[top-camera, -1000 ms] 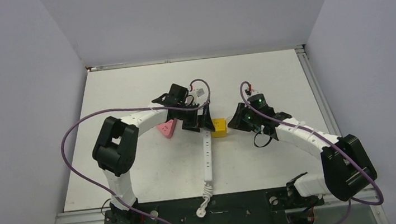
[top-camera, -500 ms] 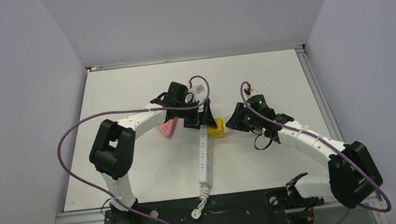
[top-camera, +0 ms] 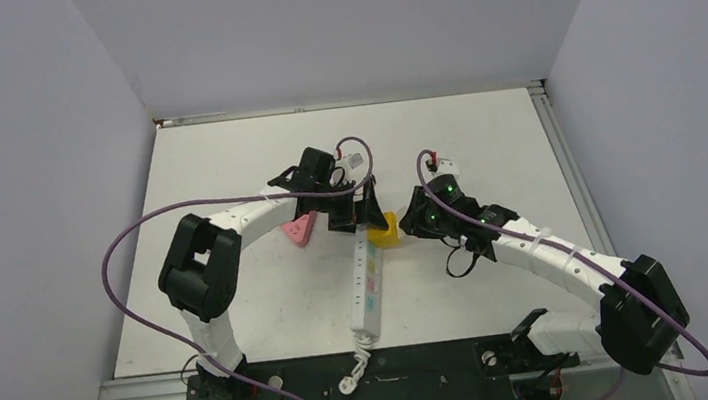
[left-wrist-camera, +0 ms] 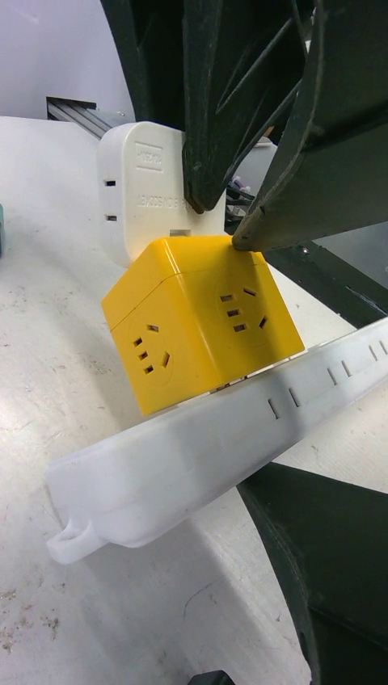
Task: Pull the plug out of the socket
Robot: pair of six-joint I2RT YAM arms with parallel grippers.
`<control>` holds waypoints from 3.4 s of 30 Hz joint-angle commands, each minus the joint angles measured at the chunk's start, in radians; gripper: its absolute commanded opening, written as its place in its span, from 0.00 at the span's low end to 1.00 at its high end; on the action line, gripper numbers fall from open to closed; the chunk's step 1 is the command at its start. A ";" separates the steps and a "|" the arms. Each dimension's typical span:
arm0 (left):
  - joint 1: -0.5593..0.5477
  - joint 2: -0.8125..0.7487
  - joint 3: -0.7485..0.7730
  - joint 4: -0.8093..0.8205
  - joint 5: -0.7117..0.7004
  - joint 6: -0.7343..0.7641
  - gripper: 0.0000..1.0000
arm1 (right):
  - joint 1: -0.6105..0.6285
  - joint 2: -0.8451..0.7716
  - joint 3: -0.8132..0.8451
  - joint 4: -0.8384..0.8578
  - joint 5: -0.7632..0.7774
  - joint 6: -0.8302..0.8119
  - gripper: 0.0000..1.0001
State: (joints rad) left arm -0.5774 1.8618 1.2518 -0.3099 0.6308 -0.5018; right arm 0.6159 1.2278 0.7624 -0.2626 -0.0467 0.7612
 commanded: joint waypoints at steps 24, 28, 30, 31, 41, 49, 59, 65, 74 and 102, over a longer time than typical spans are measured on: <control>0.010 -0.132 0.028 -0.031 -0.161 -0.027 0.96 | 0.148 0.020 0.157 -0.105 0.295 0.060 0.05; 0.003 -0.136 0.011 0.015 -0.112 -0.036 0.96 | 0.150 0.022 0.150 -0.082 0.273 0.057 0.05; -0.007 -0.121 0.013 0.030 -0.077 -0.040 0.96 | 0.151 0.023 0.151 -0.074 0.265 0.055 0.05; -0.013 -0.113 0.015 0.035 -0.066 -0.039 0.96 | 0.154 0.023 0.153 -0.072 0.266 0.054 0.05; -0.044 -0.056 0.039 0.002 -0.076 -0.018 0.96 | 0.164 0.016 0.149 -0.054 0.257 0.052 0.05; -0.042 -0.016 0.024 -0.009 -0.101 -0.034 0.96 | 0.164 0.010 0.129 -0.042 0.250 0.053 0.05; -0.044 0.056 0.007 0.002 -0.121 -0.022 0.93 | 0.162 0.016 0.107 -0.053 0.253 0.058 0.05; -0.045 0.090 0.013 -0.027 -0.157 0.006 0.70 | 0.154 0.032 0.081 -0.053 0.255 0.068 0.05; -0.057 0.125 0.033 -0.064 -0.185 0.030 0.58 | 0.064 0.001 0.020 0.010 0.126 0.082 0.05; -0.093 0.176 0.055 -0.095 -0.186 0.052 0.27 | -0.047 -0.060 -0.029 0.105 -0.029 0.114 0.05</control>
State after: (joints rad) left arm -0.6426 1.9423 1.3388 -0.3031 0.6147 -0.5343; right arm 0.6125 1.2213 0.7547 -0.2256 0.0036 0.8787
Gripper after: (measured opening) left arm 0.304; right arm 0.224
